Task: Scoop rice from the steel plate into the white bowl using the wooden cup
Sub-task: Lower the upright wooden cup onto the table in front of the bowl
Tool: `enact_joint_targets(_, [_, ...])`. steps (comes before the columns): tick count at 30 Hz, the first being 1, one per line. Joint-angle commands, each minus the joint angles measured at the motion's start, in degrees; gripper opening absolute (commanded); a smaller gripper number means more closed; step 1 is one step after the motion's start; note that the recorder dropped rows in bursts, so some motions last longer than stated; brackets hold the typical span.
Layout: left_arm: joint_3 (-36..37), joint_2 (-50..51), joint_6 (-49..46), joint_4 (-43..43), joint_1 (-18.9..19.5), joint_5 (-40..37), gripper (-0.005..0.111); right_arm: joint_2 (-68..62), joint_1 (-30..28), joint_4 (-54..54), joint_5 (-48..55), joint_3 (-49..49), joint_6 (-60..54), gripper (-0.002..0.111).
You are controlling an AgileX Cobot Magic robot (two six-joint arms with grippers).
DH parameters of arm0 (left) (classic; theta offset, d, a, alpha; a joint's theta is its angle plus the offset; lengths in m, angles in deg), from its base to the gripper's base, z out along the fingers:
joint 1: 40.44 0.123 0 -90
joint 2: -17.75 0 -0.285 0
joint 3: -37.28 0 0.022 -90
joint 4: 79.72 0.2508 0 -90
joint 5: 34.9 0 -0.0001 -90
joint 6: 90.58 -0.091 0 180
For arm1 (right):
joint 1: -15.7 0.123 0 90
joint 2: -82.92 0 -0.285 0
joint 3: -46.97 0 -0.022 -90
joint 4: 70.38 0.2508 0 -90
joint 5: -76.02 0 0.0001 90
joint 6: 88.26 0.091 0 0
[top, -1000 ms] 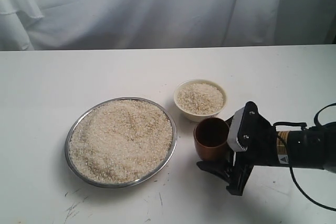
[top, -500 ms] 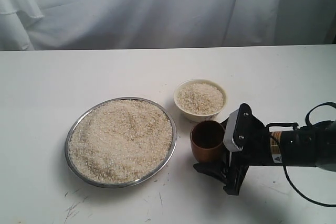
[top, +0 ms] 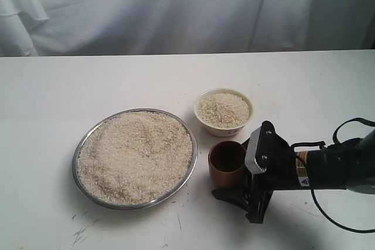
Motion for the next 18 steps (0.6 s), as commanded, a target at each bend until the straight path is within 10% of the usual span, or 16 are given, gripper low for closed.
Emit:
enact_joint_targets(1, [0.3, -0.3, 0.2, 0.0, -0.1, 0.4, 0.000, -0.4, 0.8, -0.3, -0.7, 0.7, 0.1, 0.000])
enact_joint_targets(11, [0.3, -0.3, 0.2, 0.0, -0.1, 0.4, 0.000, -0.4, 0.8, 1.3, -0.2, 0.7, 2.3, 0.003])
enact_joint_targets(18, [0.3, -0.3, 0.2, 0.0, -0.1, 0.4, 0.000, -0.1, 0.6, 4.2, -3.5, 0.7, 1.8, 0.053])
